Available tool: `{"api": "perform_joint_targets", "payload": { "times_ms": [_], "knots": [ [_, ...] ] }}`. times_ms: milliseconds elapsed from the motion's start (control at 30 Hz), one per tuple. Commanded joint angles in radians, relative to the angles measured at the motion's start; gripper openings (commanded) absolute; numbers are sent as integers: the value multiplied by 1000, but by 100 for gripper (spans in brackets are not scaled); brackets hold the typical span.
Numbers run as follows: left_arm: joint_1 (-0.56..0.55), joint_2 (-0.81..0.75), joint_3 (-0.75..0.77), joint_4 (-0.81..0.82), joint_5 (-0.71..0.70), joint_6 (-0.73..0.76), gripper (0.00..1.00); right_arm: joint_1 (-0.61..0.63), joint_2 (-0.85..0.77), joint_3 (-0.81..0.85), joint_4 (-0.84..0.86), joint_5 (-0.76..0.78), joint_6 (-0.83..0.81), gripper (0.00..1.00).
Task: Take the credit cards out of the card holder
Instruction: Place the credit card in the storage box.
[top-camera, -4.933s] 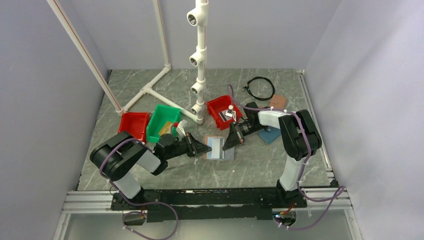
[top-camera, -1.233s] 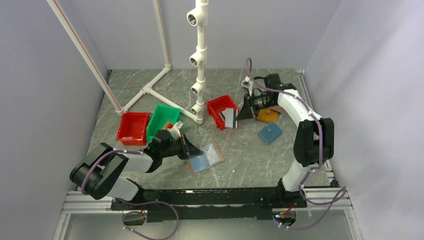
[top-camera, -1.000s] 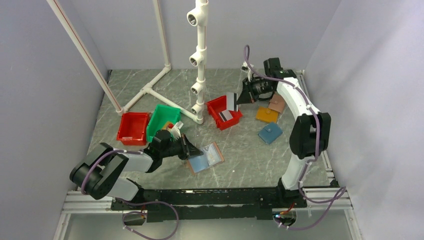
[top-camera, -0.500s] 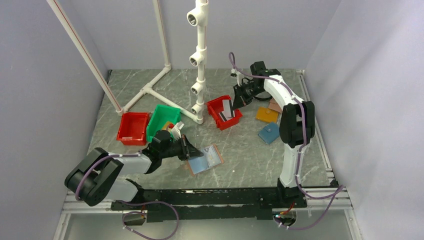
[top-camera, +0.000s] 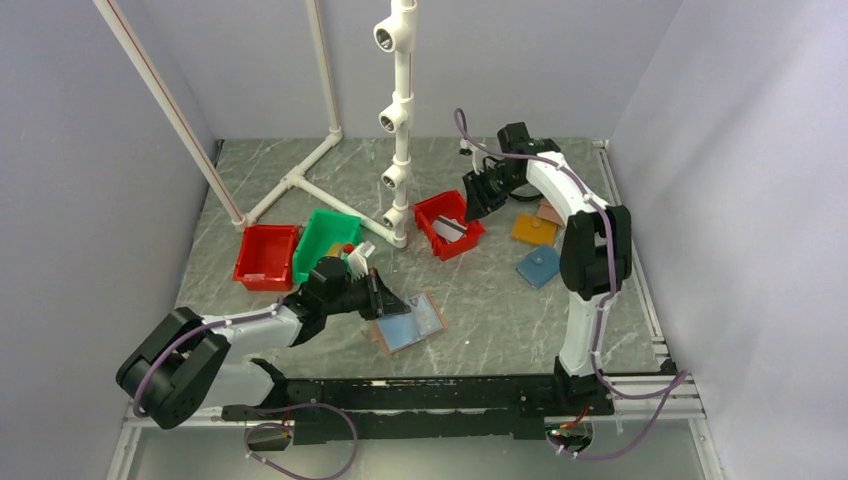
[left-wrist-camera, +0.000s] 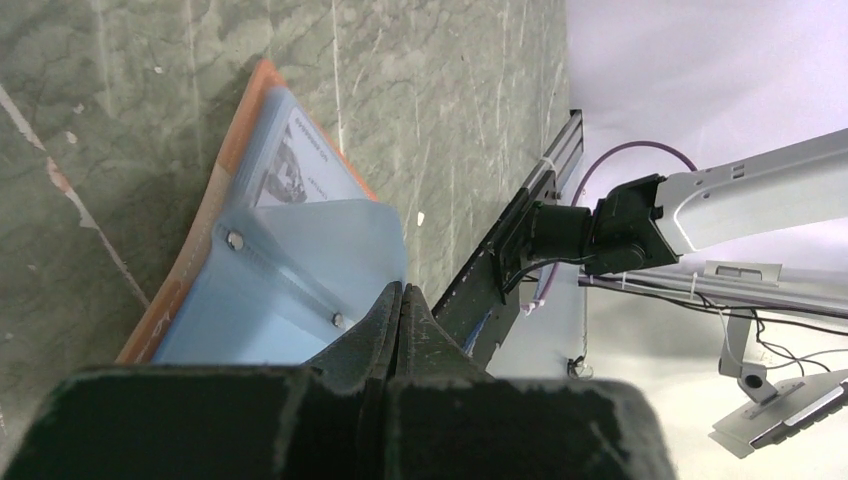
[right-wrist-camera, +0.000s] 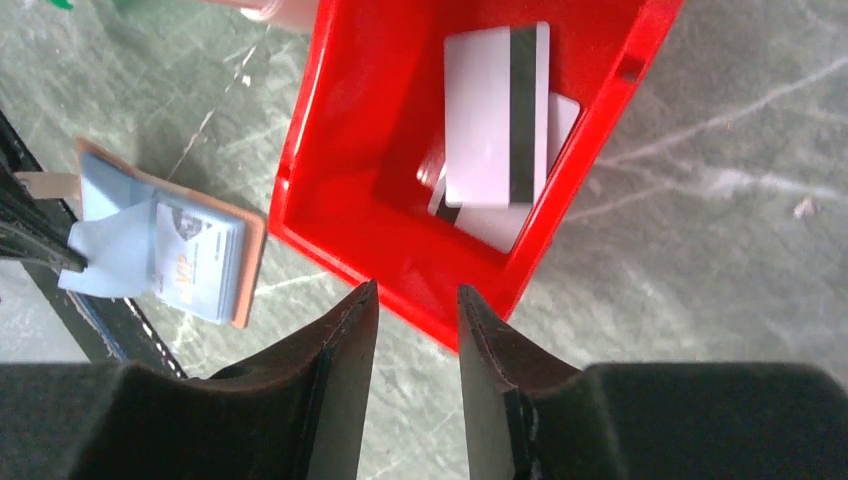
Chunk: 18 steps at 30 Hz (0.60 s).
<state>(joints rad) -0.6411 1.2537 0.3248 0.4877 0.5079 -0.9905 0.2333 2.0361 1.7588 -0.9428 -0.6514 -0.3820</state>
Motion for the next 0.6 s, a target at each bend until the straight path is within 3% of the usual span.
{"api": "perform_joint_targets", "payload": {
  "times_ms": [0, 300, 333, 367, 400, 433, 500, 567],
  "knots": [
    [-23, 5, 56, 21, -5, 21, 0, -13, -184, -83, 53, 11, 9, 38],
    [-80, 90, 126, 84, 10, 23, 0, -22, -707, -585, 281, -185, -128, 40],
    [-86, 101, 133, 94, 12, 24, 0, -23, -773, -661, 350, -224, -153, 48],
    [-91, 113, 140, 101, 15, 25, 0, -22, -831, -734, 407, -261, -179, 65],
    [-97, 129, 151, 103, 15, 28, 0, -21, -883, -814, 454, -297, -194, 89],
    [-100, 141, 155, 102, 15, 31, 0, -21, -913, -883, 489, -353, -194, 98],
    [-102, 162, 157, 97, 7, 31, 0, -11, -904, -966, 445, -459, -271, 99],
    [-103, 170, 140, 60, -19, 27, 0, 10, -874, -947, 306, -479, -401, 99]
  ]
}}
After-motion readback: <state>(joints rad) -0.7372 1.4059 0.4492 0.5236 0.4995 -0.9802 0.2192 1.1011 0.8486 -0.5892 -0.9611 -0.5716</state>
